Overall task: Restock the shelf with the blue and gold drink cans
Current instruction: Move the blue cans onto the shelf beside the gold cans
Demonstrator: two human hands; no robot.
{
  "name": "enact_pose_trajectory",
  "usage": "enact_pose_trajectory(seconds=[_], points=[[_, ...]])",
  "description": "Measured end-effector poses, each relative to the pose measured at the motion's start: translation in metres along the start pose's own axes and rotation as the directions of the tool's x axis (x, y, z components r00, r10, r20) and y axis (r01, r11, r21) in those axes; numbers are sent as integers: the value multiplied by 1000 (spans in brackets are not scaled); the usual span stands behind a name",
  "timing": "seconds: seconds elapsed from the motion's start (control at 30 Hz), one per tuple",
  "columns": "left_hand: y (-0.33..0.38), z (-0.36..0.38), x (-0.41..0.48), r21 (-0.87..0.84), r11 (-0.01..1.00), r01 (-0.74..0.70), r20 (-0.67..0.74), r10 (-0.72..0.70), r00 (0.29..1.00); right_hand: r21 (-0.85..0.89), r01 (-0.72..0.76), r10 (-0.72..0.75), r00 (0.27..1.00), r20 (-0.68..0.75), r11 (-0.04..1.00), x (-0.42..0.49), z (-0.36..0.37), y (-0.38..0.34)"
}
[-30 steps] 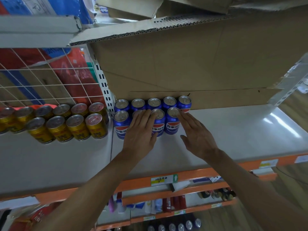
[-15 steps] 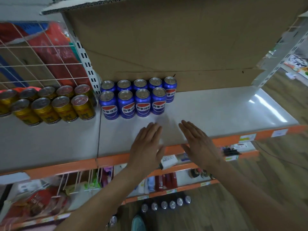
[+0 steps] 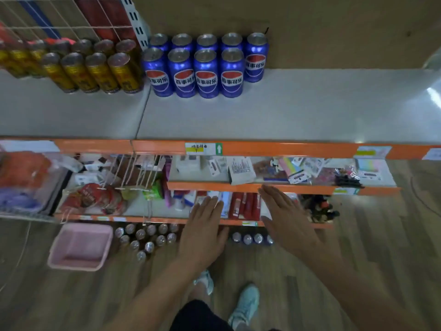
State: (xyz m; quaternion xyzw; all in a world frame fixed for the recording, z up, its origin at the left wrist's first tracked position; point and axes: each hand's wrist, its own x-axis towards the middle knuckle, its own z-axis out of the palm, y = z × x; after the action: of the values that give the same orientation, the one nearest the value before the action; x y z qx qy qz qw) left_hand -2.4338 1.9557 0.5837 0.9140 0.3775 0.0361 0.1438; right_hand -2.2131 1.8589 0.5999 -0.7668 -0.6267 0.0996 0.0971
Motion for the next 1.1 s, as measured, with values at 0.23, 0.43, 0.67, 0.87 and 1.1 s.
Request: enact_pose_trajectory(seconds=[0.23,0.43,0.67,0.87,1.1], points=[[0,49,-52,32,996,78,143,-82,986,62,25,-31,994,104,998,-39,58,-3],[-24,122,-59,-52,993,108,236,-93,967,103,4,-22,985,172,995,-53,142,1],[-88,257,-43,-73,992,99,289,-74,955,81,-68,45,966,254,994,-56,288,7],[-153,411,-55,-139,980,142,307,-94,947,126,-110,74,963,261,986,-59,463,33],[-224,553,-37,12,999,45,194,-46,980,52,-30,14,957,291,998,-36,615,82]])
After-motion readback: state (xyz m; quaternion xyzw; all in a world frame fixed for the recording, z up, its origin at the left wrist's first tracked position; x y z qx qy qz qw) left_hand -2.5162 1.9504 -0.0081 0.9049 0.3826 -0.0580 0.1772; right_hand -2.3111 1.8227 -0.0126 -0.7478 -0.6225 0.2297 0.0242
